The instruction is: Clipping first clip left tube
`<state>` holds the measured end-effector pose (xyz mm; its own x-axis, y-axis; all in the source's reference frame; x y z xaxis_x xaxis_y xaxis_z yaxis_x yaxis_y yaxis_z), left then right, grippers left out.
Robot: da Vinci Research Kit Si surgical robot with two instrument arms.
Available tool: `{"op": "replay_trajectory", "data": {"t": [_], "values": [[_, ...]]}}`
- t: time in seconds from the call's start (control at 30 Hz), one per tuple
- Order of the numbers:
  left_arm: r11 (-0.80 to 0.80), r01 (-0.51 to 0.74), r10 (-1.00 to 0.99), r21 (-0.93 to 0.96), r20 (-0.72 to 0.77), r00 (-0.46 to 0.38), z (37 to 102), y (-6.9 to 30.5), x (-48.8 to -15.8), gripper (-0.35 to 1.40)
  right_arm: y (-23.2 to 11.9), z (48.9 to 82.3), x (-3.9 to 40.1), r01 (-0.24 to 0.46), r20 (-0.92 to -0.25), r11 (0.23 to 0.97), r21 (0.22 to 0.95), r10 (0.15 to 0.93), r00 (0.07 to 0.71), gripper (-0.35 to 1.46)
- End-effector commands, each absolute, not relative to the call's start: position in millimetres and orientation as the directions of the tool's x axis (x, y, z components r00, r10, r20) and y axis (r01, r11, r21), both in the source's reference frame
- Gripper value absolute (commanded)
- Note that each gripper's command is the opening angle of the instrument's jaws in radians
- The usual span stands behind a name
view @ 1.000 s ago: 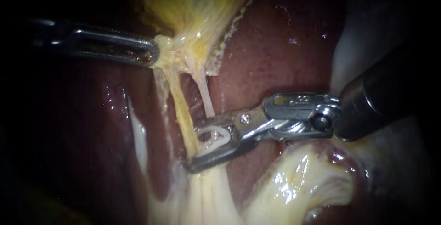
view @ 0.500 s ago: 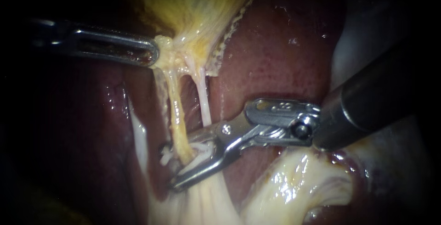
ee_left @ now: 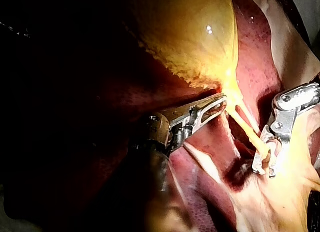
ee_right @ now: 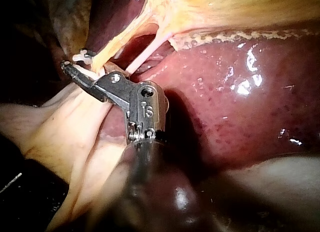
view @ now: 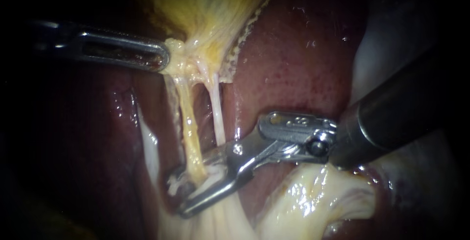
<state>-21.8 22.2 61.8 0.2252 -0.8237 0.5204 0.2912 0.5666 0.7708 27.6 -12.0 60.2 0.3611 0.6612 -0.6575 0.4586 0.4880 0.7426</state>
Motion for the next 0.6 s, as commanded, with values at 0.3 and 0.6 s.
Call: {"op": "replay_trajectory", "data": {"t": [0.3, 0.6], "values": [[0.566, 0.291, -0.824, 0.771, 0.520, 0.225, 61.8, 22.2, -21.8, -0.35, -11.3, 60.2, 27.3, 0.369, -0.601, 0.482, 0.794, 0.713, 0.361, -0.35], [0.562, 0.293, -0.827, 0.774, 0.516, 0.223, 61.8, 22.2, -21.8, -0.35, -11.4, 60.4, 27.2, 0.367, -0.602, 0.485, 0.794, 0.710, 0.366, -0.35]]}}
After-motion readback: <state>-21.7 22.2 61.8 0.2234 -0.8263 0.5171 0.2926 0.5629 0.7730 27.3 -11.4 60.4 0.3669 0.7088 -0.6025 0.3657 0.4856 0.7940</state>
